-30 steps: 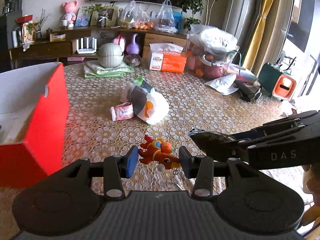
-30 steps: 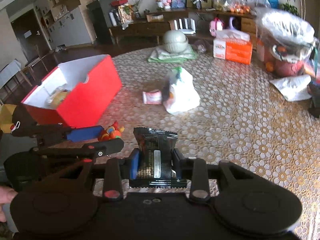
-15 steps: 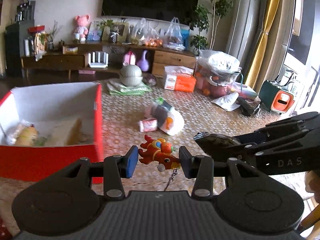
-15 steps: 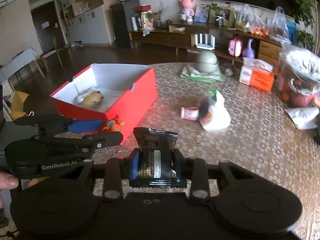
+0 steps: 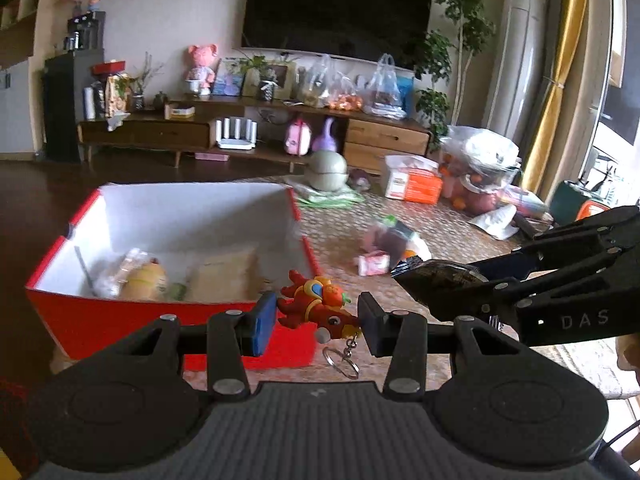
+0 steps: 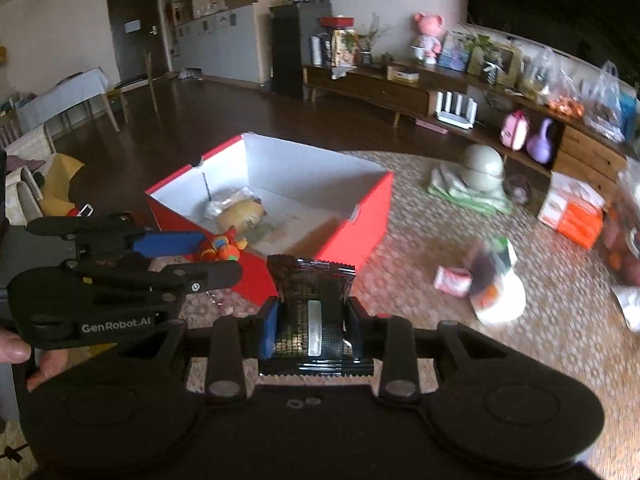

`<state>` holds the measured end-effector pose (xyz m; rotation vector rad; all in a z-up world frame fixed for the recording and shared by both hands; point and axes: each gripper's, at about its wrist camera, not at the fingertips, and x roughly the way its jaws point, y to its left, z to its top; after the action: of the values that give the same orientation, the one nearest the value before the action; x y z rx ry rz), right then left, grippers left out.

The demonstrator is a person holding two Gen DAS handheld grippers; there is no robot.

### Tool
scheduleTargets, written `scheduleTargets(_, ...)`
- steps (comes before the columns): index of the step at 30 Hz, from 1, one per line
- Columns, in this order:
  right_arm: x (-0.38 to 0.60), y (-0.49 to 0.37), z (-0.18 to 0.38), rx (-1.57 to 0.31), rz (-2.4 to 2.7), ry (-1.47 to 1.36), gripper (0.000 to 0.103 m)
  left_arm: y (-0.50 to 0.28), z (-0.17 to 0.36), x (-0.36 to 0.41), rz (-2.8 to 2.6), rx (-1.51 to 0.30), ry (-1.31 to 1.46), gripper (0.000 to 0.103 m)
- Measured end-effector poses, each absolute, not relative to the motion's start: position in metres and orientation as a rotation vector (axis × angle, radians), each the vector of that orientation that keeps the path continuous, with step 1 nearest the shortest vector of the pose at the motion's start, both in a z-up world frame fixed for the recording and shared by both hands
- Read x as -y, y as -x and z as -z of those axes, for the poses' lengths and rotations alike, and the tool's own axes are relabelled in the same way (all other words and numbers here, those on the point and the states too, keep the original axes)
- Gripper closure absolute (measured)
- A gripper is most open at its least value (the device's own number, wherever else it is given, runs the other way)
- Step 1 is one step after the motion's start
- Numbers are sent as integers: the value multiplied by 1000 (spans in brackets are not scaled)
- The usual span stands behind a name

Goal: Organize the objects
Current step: 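Lift and carry the toy and black packet over the red box with both tools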

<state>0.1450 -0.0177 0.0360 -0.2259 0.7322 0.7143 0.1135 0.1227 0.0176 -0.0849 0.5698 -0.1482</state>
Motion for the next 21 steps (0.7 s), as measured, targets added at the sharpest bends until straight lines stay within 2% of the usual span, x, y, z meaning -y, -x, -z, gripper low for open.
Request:
scheduleTargets(13, -55, -184, -33, -693, -730, 312, 69, -143, -39, -187, 57, -540, -20, 60)
scheduleTargets(21, -91, -219, -4, -740, -711, 343, 69, -187, -28, -212, 20, -592, -15, 59)
